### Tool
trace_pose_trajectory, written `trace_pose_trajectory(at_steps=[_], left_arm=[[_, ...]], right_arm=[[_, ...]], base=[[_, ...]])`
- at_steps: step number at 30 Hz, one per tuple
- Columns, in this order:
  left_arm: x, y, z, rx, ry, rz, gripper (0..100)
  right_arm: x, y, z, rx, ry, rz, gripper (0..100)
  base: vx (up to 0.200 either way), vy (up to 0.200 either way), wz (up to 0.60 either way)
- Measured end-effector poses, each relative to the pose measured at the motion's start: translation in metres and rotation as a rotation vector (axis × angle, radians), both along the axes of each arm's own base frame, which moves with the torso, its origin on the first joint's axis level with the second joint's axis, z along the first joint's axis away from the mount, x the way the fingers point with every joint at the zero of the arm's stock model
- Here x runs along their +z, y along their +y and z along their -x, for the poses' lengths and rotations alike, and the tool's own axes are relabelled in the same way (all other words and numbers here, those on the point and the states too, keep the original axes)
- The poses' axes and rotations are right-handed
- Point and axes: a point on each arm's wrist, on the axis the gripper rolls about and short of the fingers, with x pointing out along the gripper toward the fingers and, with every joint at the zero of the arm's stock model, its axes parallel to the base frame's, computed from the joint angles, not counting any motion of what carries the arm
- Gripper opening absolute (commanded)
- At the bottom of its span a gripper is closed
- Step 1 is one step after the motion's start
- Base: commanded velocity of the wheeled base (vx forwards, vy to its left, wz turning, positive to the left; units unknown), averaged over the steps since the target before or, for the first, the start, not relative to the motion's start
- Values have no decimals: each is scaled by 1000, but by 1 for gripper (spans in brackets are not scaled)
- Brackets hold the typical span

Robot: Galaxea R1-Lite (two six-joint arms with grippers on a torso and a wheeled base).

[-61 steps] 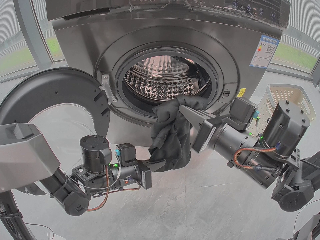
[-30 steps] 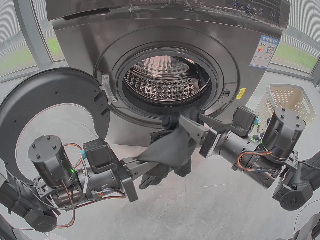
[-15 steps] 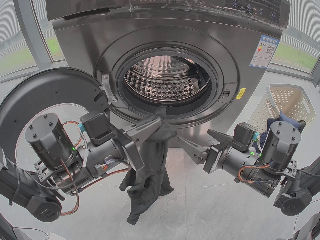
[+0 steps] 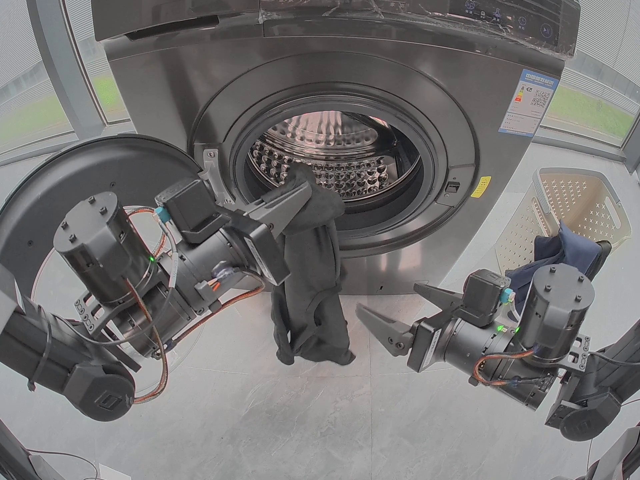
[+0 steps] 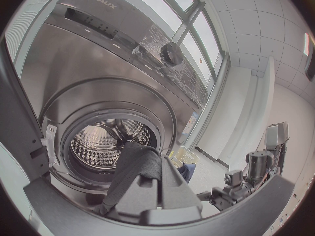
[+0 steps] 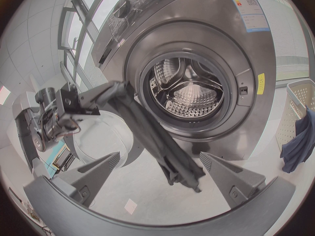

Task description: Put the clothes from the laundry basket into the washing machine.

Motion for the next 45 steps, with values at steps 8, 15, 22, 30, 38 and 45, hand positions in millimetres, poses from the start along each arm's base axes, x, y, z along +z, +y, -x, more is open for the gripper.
trace_pose_trajectory(at_steps=[8,15,22,30,38,45], left_arm=[[13,-2,-6,6,-40,31,0],[21,-4,-9,9,-65,51,0],[26,-5,-9,7,-79,62,0],[31,-4,-5,9,-94,76,0],[36,-3,-2,13,-105,88,0],[38,-1,1,13,-112,92,0]], right_arm=[[-16,7,-1,23,35,34,100],[-36,19,-11,60,35,34,100],[-59,31,-25,79,46,52,100],[-86,46,-42,88,61,67,100],[-105,62,-58,89,65,68,100],[-122,72,-76,96,71,66,100]], base=[[0,0,0],[0,0,0],[0,0,0],[0,0,0],[0,0,0],[0,0,0]])
